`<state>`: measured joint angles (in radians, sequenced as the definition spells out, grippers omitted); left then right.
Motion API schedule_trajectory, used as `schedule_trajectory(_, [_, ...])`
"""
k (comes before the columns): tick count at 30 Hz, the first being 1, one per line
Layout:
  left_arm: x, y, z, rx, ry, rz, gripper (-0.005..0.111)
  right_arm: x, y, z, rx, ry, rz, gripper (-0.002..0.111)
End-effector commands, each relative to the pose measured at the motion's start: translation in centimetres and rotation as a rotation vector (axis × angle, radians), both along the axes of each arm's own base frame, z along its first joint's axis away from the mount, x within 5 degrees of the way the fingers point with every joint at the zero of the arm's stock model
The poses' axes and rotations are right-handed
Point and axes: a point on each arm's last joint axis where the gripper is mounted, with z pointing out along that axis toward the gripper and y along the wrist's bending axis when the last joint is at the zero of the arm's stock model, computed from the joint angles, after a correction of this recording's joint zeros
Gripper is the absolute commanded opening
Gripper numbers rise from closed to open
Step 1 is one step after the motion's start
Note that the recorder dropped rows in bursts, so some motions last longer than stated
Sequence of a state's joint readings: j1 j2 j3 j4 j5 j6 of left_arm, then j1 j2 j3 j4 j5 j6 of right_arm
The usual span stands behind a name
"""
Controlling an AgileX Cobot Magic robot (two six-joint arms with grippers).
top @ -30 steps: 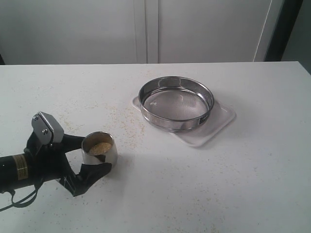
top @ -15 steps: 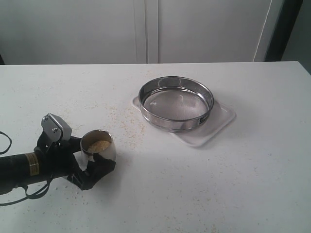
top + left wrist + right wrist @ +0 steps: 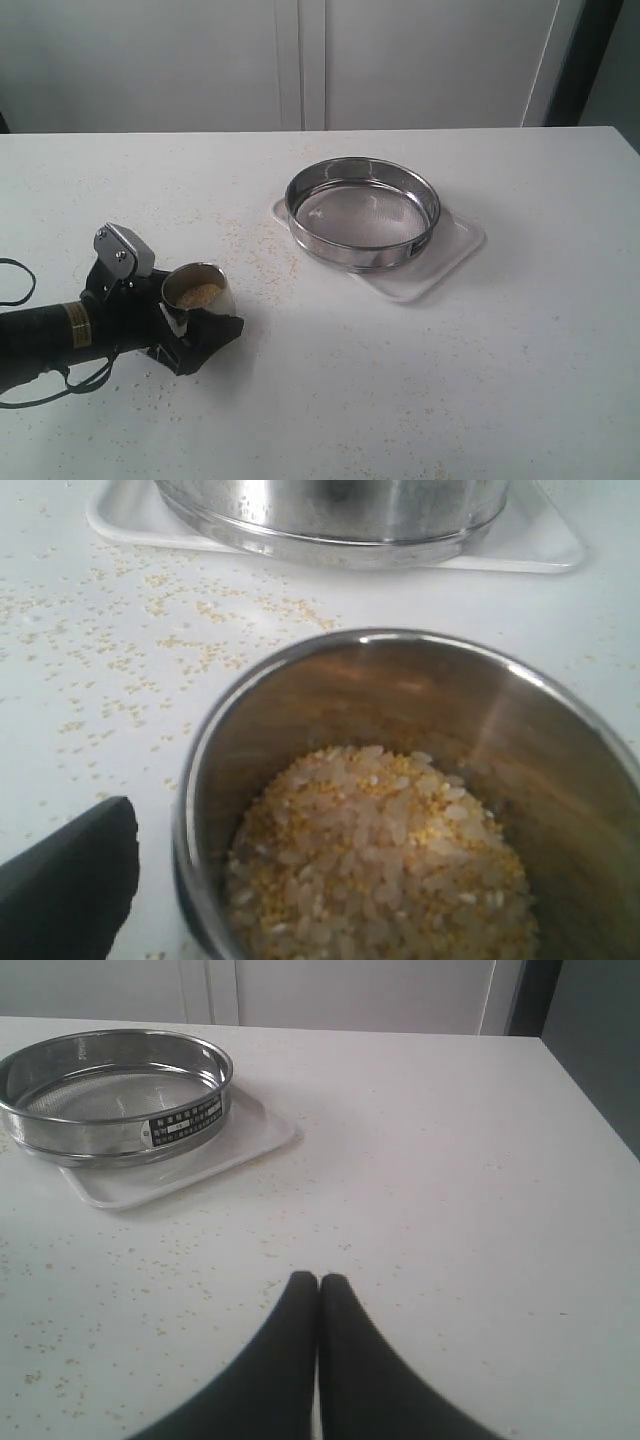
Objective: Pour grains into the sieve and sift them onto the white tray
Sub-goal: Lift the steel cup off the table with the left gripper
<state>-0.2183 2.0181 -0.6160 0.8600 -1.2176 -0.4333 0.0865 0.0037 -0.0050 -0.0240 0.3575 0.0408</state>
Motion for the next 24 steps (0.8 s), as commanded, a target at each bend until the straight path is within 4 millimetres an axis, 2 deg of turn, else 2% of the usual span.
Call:
schedule_trajectory(1, [-0.04, -0.24, 0.07, -0.008, 0.004, -0.012, 0.104, 0.03, -0.04, -0.02, -0.005, -0.014, -0.006, 0.000])
schedule_trajectory(4, [-0.04, -0.24, 0.07, -0.010, 0.006, -0.011, 0.092, 0.03, -0.04, -0.02, -0.005, -0.014, -0.006, 0.000])
schedule_trajectory(6, [-0.03, -0.23, 0.07, -0.011, 0.006, -0.008, 0.074, 0.03, -0.04, -0.02, -0.005, -0.014, -0.006, 0.000])
schedule_trajectory(11, [-0.03, -0.23, 0.07, -0.011, 0.006, -0.008, 0.018, 0.03, -0.04, -0.02, -0.005, -0.014, -0.006, 0.000])
schedule_trajectory(13, [-0.03, -0.23, 0.07, -0.011, 0.006, -0.008, 0.002, 0.03, -0.04, -0.02, -0.005, -0.014, -0.006, 0.000])
schedule_trajectory(24, [0.06, -0.20, 0.43, -0.017, -0.002, 0.001, 0.000, 0.03, -0.04, -0.02, -0.005, -0.014, -0.006, 0.000])
